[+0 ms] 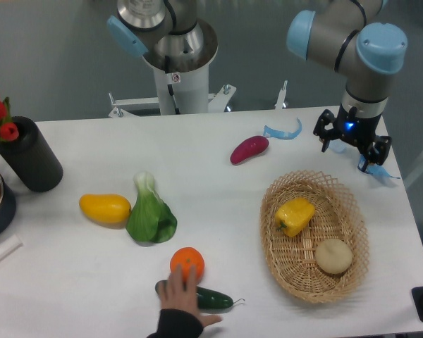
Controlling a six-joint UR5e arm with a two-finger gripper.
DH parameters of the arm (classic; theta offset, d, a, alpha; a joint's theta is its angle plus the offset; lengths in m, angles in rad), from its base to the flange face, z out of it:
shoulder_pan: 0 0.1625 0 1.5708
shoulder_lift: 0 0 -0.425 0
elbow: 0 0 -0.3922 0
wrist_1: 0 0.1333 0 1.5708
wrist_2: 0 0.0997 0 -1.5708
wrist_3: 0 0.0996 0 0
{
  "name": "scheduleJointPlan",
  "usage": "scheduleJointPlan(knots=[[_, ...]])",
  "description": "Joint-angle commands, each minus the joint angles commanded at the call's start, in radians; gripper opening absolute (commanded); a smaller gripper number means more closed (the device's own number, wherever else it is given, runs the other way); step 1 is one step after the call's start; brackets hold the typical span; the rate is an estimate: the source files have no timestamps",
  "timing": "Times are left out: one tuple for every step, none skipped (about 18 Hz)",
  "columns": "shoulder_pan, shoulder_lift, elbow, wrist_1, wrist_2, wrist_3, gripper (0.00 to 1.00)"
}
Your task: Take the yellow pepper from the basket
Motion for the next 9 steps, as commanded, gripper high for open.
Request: scheduleJointPlan(knots=[[-0.002, 0.000, -0.015, 0.017, -0.005, 0.000, 1.00], [0.000, 0.000, -0.034, 0.040, -0.017, 0.000, 1.00], [-0.003, -0.002, -0.051, 0.070, -0.031, -0.005, 1.00], [-0.008, -0.006, -0.057, 0.093, -0.038, -0.024, 1.00], [-0.012, -0.017, -0.055, 0.098, -0.047, -0.070, 1.00], [-0.017, -0.023, -0.055, 0.098, -0.055, -0.093, 1.00], [-0.029, -0.032, -0.052, 0.098, -0.060, -0.115, 1.00], [-0.040, -0.043, -0.048, 0.100, -0.060, -0.138, 1.00], [-0.047, -0.058, -0.037, 0.101, -0.060, -0.152, 1.00]])
